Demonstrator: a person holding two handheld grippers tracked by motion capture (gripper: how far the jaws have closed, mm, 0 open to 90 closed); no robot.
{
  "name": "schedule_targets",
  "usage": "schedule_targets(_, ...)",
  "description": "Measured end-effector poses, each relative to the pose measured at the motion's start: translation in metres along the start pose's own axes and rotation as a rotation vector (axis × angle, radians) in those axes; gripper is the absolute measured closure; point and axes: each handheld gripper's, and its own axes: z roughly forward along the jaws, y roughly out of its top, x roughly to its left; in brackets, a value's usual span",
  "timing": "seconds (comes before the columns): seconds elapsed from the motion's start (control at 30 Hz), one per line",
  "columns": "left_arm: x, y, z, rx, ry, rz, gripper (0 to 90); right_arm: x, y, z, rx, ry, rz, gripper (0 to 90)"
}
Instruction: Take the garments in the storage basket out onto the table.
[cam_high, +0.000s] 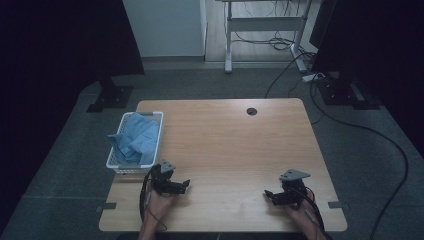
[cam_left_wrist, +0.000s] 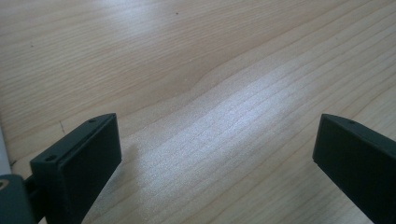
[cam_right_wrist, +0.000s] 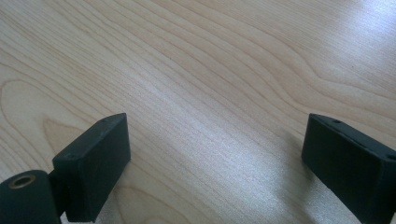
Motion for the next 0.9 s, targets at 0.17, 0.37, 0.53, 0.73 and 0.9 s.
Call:
schedule_targets(0.17, -0.001, 0.002, -0.003, -0.003, 0.0, 0.001, 0.8, 0.0, 0.0, 0.0, 0.0, 0.0, 0.0, 7.9)
schedule_targets(0.37, -0.001, 0.007, -0.006, -0.012, -0.003, 0.001, 0.9, 0.0, 0.0, 0.0, 0.0, 0.0, 0.0, 8.0)
schedule_targets(0.53, -0.002, 0.009, -0.009, -0.018, -0.006, 0.001, 0.8, 0.0, 0.0, 0.0, 0.0, 0.0, 0.0, 8.0)
schedule_targets(0.73, 0.0, 0.016, -0.013, -0.023, -0.009, -0.005, 0.6, 0.0, 0.0, 0.0, 0.0, 0.0, 0.0, 7.9)
schedule_targets(0.9, -0.001, 0.023, -0.017, -0.029, -0.005, 0.001, 0.6, 0.0, 0.0, 0.0, 0.0, 0.0, 0.0, 7.9)
